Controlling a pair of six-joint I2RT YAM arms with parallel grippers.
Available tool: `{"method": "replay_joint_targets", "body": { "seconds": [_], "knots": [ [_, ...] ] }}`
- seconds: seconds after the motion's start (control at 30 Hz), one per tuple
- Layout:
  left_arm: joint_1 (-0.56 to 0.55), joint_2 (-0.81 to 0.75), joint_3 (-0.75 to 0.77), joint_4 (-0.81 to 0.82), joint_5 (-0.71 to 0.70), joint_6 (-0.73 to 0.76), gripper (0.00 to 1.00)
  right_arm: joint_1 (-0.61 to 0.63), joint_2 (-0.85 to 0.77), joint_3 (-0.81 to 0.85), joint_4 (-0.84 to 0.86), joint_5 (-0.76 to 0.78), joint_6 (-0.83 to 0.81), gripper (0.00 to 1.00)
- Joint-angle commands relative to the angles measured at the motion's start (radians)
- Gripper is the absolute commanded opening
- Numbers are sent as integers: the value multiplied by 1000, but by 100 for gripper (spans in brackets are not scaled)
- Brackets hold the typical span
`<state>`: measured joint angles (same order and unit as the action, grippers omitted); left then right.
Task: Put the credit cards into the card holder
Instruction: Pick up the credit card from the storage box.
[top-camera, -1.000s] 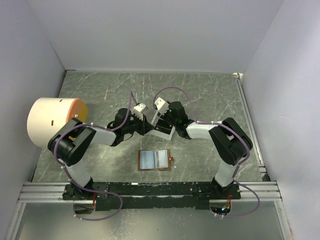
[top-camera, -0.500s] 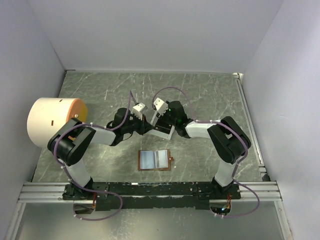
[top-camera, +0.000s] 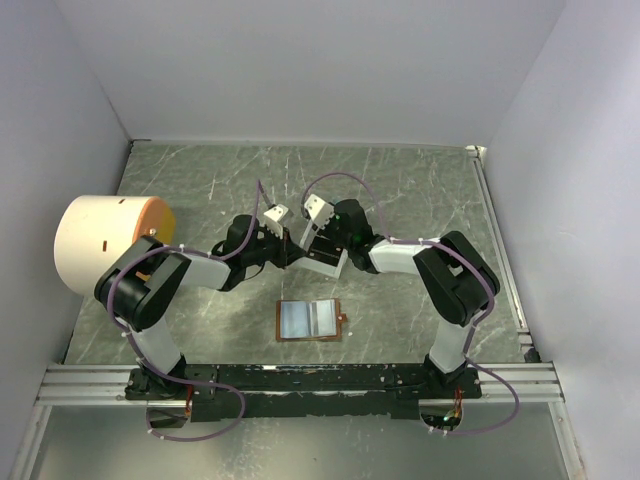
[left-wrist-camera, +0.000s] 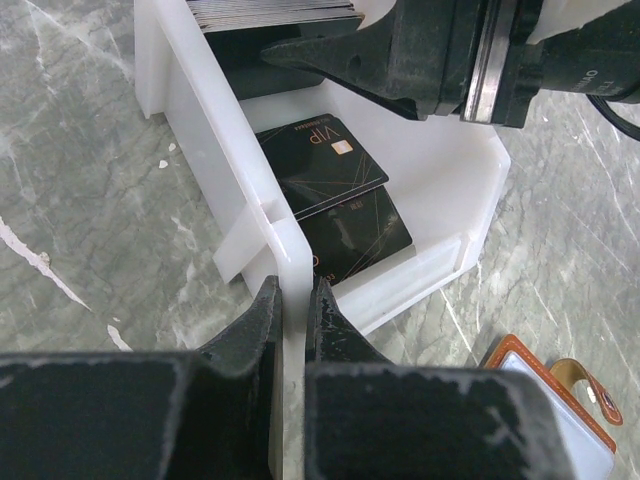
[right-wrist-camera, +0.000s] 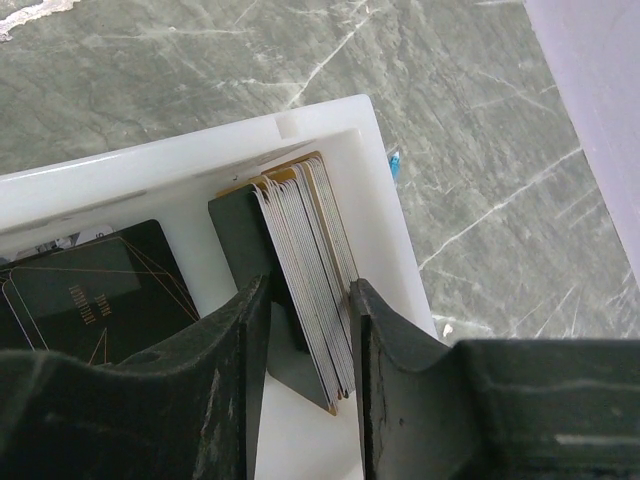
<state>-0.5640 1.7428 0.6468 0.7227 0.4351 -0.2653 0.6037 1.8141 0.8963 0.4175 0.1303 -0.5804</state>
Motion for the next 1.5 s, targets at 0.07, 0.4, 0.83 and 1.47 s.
{"method": "replay_joint_targets", "body": {
  "seconds": [0.07,0.4,0.83,1.47],
  "knots": [
    [-1,-3,2,60,109,19,7,-32,-32,12,22,51,0,26],
    [1,5,8,56,110,11,7,-42,-49,0,35,43,7,18],
    [1,19,23,45,113,9,7,-47,-59,10,29,23,15,13],
    [3,25,35,25,110,15,7,-60,-59,47,-7,15,27,12]
  ]
}}
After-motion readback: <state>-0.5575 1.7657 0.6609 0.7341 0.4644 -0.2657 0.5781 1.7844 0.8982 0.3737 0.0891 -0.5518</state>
